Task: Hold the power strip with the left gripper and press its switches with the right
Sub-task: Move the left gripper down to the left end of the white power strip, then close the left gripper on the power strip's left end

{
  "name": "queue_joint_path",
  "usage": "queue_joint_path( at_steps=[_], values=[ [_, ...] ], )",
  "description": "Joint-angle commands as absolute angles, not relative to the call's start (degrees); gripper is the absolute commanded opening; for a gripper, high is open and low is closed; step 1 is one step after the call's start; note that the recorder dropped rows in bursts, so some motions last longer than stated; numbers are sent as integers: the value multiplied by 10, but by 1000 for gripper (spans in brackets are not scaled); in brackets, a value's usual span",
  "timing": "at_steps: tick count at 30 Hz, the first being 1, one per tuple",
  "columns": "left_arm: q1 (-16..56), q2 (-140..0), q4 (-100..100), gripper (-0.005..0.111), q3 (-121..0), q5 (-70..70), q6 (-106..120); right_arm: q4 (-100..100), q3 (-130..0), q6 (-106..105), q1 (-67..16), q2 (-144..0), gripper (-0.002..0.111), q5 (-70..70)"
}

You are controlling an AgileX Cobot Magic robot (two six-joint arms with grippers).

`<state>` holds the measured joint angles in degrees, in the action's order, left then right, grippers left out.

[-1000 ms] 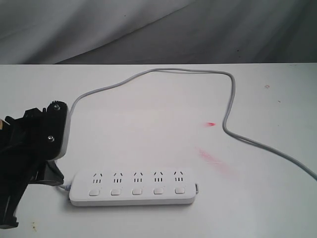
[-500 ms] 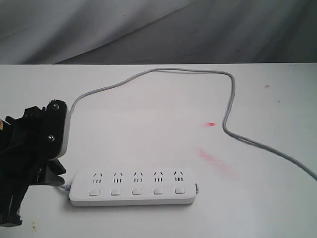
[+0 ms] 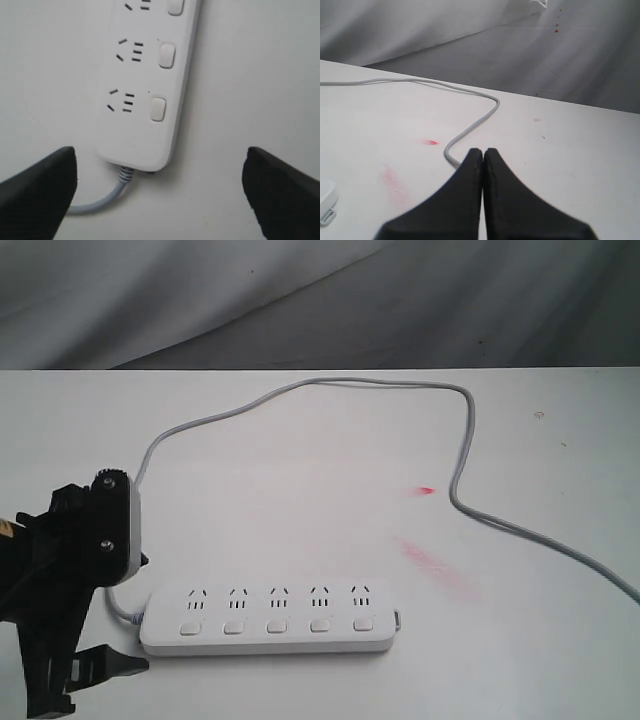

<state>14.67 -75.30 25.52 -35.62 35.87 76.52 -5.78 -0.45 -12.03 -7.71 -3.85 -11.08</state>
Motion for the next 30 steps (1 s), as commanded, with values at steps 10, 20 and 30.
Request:
queue_joint_path(
  at_steps=[10,20,30],
  values=[
    [56,-754,550,84,-330,342,1112,-55,-4,-118,-74,-37,0,-110],
    [33,-798,621,84,-315,346,1180,-55,-4,-118,-74,-37,0,-110],
    [33,-870,579,84,-315,333,1199,-55,-4,-118,-74,-37,0,-110]
  ],
)
